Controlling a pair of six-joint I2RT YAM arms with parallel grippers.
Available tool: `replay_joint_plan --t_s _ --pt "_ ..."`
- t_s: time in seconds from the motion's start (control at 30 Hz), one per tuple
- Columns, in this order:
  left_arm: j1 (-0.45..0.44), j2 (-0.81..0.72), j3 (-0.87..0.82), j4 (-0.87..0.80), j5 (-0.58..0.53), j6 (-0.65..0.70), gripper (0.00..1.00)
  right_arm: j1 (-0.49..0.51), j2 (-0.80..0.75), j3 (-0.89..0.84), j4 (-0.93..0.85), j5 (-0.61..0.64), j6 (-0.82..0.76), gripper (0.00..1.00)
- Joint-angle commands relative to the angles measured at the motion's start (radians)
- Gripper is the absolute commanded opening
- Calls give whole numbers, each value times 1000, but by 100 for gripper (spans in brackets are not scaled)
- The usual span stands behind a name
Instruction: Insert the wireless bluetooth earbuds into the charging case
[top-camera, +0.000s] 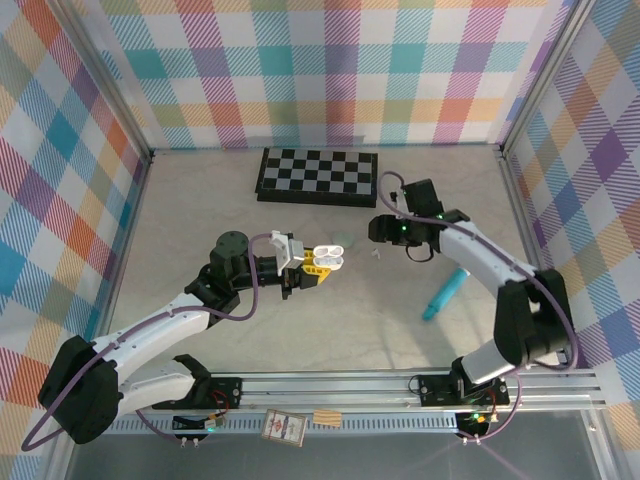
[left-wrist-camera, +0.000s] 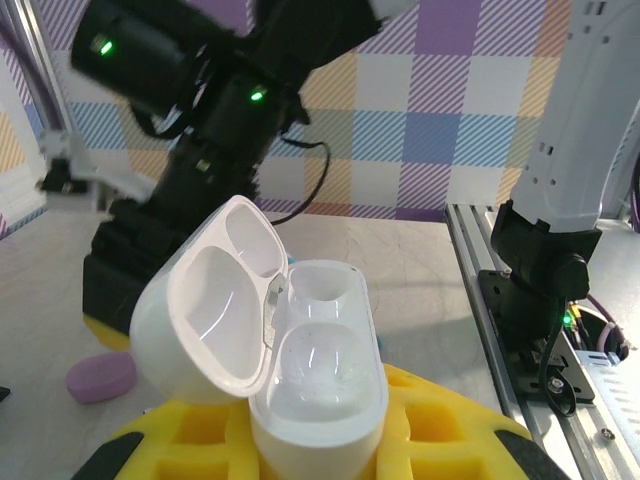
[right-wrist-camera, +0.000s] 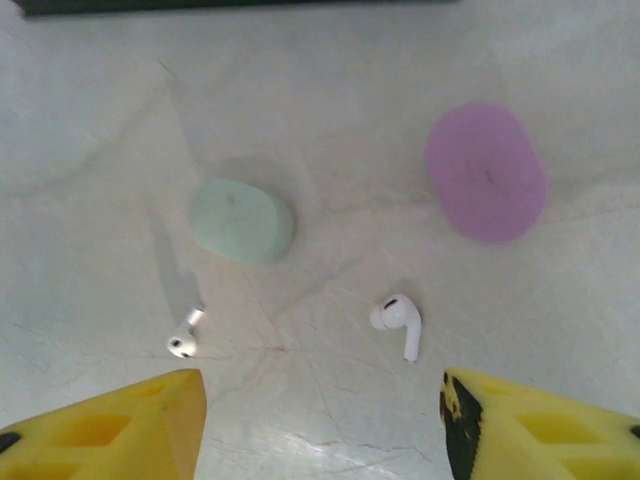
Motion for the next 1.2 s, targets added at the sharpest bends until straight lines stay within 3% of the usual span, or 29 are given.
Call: replay_joint_plan --t_s 0.0,0.17,0.5,0.8,1.17 --pt "-4 -7 0 12 39 25 0 0 92 111 -154 -41 -73 61" --pt "-4 -14 4 -25 40 48 0 -3 236 254 -308 -89 -222 62" --pt "-4 -5 22 -73 23 89 0 -37 406 368 -335 -186 -312 60" --pt "-4 4 32 -73 22 90 0 -52 467 379 -299 -187 -335 61" --pt "-4 -10 36 -94 39 89 0 -54 493 330 -258 -237 -345 55"
